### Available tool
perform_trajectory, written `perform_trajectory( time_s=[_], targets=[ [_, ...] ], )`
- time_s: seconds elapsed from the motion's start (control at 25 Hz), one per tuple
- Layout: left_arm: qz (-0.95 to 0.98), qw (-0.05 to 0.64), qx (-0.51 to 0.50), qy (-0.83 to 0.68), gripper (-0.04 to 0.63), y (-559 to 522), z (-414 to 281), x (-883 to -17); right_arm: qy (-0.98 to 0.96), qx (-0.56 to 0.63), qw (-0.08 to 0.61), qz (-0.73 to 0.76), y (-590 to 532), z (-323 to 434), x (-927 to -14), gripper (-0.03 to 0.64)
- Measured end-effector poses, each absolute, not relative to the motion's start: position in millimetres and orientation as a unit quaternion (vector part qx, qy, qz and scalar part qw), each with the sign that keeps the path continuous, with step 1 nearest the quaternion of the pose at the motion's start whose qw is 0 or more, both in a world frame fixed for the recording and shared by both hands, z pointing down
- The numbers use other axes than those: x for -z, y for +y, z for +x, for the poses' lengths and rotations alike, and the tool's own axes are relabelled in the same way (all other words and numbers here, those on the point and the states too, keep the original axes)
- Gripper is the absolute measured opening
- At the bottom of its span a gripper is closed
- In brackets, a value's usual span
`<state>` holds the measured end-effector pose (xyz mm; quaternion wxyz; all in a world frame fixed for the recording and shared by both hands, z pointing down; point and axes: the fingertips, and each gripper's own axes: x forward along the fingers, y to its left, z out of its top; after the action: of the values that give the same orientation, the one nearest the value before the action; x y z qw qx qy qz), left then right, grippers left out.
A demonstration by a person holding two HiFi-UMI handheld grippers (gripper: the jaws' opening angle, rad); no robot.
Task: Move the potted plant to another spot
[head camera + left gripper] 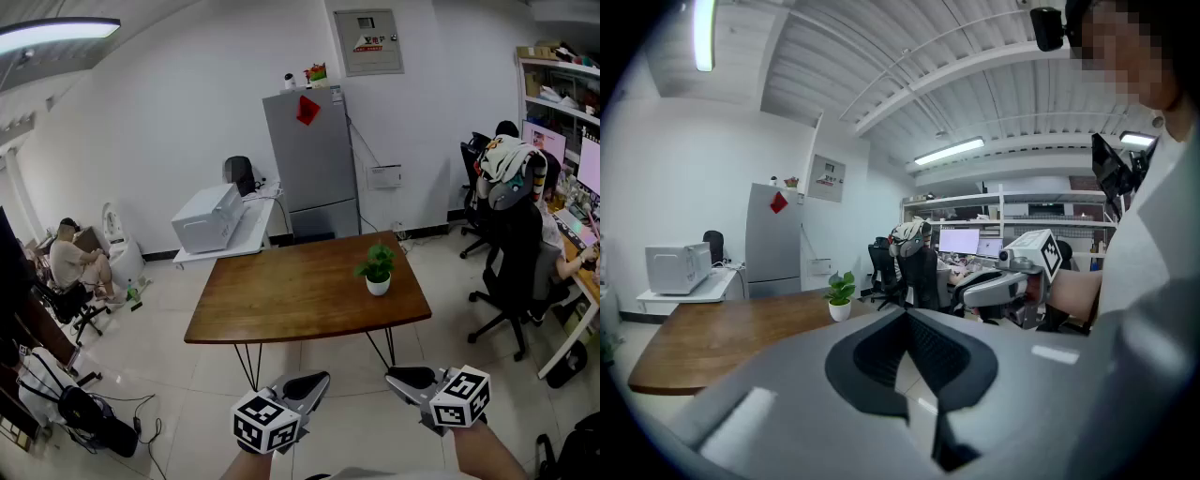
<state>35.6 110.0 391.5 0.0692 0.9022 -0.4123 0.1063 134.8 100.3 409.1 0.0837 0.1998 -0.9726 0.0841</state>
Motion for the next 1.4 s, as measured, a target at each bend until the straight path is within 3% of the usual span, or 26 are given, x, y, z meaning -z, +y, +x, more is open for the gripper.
perform_trajectory(
  time_s=[0.4, 1.04, 1.4],
  targets=[
    [0.904, 0.072, -0.1, -0.409, -0.005, 28, 16, -400, -0.966, -0.092, 0.093, 0.224, 25, 133, -428, 0.032],
    [0.915, 0.127, -0.108, -0.369, -0.005, -238, -73, -436, -0.935, -0.138, 0.118, 0.305, -219, 76, -461, 0.008],
    [0.913, 0.152, -0.114, -0.361, -0.005, -272, -62, -456, -0.931, -0.152, 0.142, 0.301, -257, 93, -484, 0.003]
  ],
)
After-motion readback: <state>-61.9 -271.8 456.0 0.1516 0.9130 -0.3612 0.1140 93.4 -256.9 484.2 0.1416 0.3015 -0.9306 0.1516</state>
